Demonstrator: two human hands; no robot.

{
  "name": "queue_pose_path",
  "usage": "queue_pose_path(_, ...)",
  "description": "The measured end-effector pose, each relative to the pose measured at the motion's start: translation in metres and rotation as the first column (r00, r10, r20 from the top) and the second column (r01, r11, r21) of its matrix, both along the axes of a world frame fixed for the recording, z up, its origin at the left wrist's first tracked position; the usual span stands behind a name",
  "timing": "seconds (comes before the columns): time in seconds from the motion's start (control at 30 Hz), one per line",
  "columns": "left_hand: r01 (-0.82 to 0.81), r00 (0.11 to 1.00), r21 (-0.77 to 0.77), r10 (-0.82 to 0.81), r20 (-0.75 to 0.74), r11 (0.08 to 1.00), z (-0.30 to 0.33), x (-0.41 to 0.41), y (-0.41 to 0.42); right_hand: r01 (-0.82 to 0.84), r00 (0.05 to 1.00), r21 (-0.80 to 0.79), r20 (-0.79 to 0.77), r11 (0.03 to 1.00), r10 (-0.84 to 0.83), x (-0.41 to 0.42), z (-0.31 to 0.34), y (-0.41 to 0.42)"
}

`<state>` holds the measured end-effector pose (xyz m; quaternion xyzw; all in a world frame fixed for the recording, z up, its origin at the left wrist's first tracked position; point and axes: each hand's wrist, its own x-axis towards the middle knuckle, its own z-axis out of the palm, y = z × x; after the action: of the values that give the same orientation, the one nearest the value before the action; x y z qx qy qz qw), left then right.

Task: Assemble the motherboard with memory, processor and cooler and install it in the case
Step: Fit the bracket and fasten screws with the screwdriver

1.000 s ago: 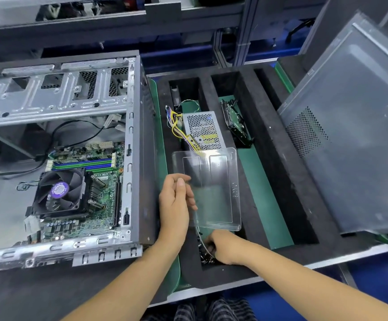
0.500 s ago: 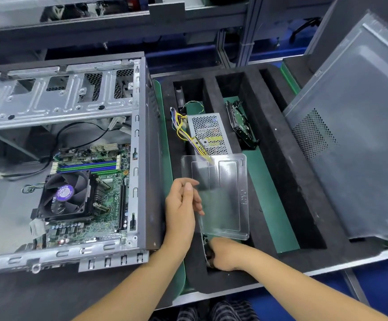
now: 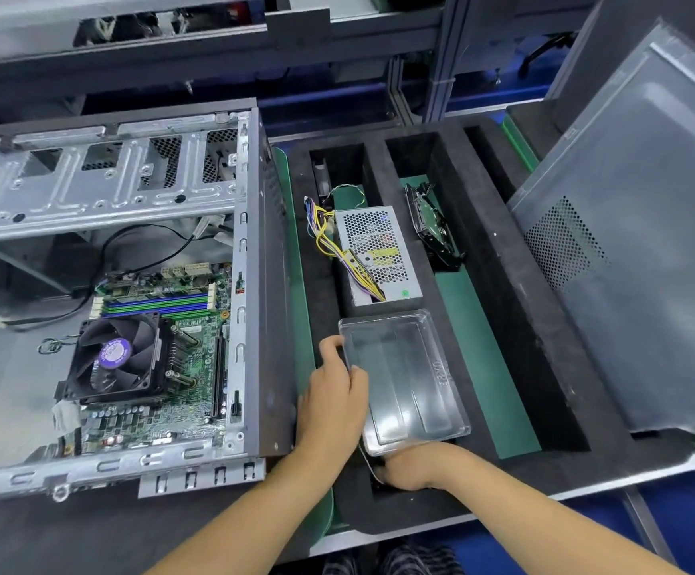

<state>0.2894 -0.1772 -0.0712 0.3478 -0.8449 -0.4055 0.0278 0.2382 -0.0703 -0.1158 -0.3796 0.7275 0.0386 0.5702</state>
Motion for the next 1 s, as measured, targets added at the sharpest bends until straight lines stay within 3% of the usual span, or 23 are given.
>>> queue_pose_path(0.17,0.06,0.983,-0.173,-0.028,0.184,0.983,0.004,-0.006,0.004,0.075,0.997,-0.128,-0.024,0.989,-0.078,-0.001,0.0,0.001)
queue_pose_path(0.33,0.095,0.976,-0.267,-0.037,0.215,0.959,0.002,-0.005,0.004,0.147,0.989,-0.146,0.028,0.978,-0.144,-0.001,0.004,0.001)
queue_pose_path(0.4,0.085,0.982,-0.224,-0.044,0.185,0.971,0.001,-0.002,0.006,0.206,0.979,-0.147,0.021,0.968,-0.205,0.0,0.008,0.002)
queue_pose_path(0.5,-0.008,0.999,0.034,0.006,0.051,0.999,0.0,0.001,0.001,0.388,0.913,-0.169,-0.065,0.906,-0.403,0.0,0.009,-0.004)
queue_pose_path(0.57,-0.068,0.996,0.208,0.077,-0.034,0.976,0.002,0.0,-0.003,0.646,0.763,-0.167,0.121,0.745,-0.634,0.002,0.008,-0.004)
queue_pose_path(0.63,-0.114,0.98,0.367,0.165,-0.111,0.923,0.006,0.001,-0.003,0.891,0.432,-0.043,0.386,0.452,-0.815,0.002,0.01,-0.001)
queue_pose_path(0.7,-0.145,0.953,0.533,0.262,-0.152,0.834,0.01,0.004,0.002,0.983,0.089,0.097,0.484,0.155,-0.87,0.0,0.014,0.002)
queue_pose_path(0.73,-0.153,0.943,0.592,0.296,-0.152,0.791,0.012,0.006,0.004,0.992,-0.003,0.113,0.496,0.061,-0.869,-0.002,0.014,0.002)
queue_pose_path(0.83,-0.163,0.928,0.702,0.349,-0.13,0.694,0.017,0.014,0.01,0.993,-0.065,0.119,0.565,0.004,-0.823,-0.004,0.017,-0.001)
queue_pose_path(0.9,-0.168,0.911,0.782,0.398,-0.109,0.6,0.018,0.019,0.013,0.965,-0.198,0.26,0.667,-0.024,-0.718,-0.004,0.023,0.0)
queue_pose_path(1.0,-0.124,0.889,0.855,0.439,-0.129,0.503,0.021,0.026,0.017,0.924,-0.341,0.367,0.674,-0.104,-0.655,-0.003,0.03,0.0)
